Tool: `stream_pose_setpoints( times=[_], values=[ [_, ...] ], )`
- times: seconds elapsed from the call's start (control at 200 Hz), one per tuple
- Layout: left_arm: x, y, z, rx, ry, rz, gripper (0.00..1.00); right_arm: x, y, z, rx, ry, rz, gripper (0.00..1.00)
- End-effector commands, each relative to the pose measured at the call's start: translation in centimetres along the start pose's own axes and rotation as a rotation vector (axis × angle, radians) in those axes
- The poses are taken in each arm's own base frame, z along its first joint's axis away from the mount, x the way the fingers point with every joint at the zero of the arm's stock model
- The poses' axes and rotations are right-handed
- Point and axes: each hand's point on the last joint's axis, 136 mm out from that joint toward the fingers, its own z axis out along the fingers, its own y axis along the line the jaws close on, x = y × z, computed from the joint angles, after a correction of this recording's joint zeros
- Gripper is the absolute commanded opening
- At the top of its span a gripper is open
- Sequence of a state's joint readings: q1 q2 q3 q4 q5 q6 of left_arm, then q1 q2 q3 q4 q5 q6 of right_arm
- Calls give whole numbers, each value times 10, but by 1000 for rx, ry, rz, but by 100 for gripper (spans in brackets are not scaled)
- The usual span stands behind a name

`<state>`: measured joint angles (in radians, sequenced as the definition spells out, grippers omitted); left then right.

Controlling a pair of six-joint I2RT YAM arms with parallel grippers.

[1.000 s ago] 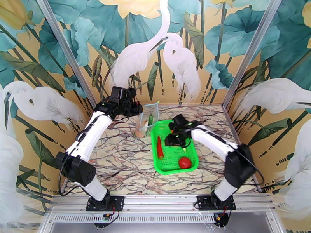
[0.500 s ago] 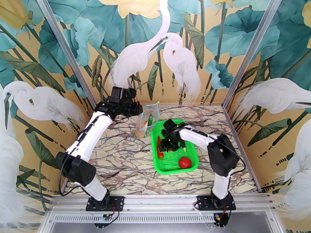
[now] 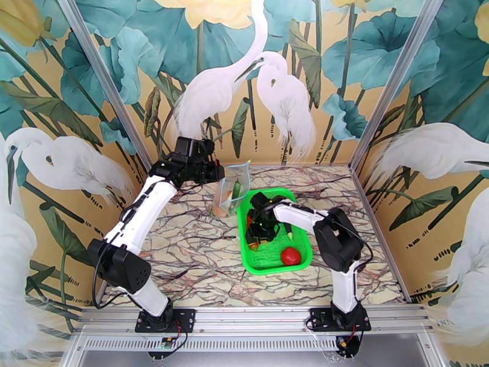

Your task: Place the food in the zip-top bag and seal the zipper

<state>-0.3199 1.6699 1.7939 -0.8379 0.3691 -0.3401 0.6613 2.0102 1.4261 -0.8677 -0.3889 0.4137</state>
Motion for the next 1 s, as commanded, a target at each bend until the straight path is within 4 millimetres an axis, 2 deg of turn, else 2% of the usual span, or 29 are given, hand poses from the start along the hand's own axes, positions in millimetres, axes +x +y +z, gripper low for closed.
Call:
stream_pose_setpoints(
  times=[0.0, 0.255, 0.46, 0.57, 0.635, 0.725, 0.99],
  values=[
    [-5, -1, -4, 7, -25, 2, 0, -2, -6, 8, 41, 13, -9, 51],
    [-4, 0, -3, 7, -23, 4, 0, -11, -11, 12, 67, -13, 24, 48],
    [0, 2, 2, 9, -10, 1, 0, -17, -14, 12, 77, -36, 27, 30],
    [2, 4, 4, 6, -3, -1, 0, -17, -17, 1, 75, -59, 31, 26],
    [4, 5, 4, 4, 2, 0, 0, -19, -18, -15, 71, -92, 35, 25],
    [5, 6, 4, -3, 6, 6, 0, -21, -18, -48, 58, -151, 38, 24],
    [4, 7, 3, -8, -6, 34, 0, -21, -33, -166, 45, -381, 75, 25]
  ],
)
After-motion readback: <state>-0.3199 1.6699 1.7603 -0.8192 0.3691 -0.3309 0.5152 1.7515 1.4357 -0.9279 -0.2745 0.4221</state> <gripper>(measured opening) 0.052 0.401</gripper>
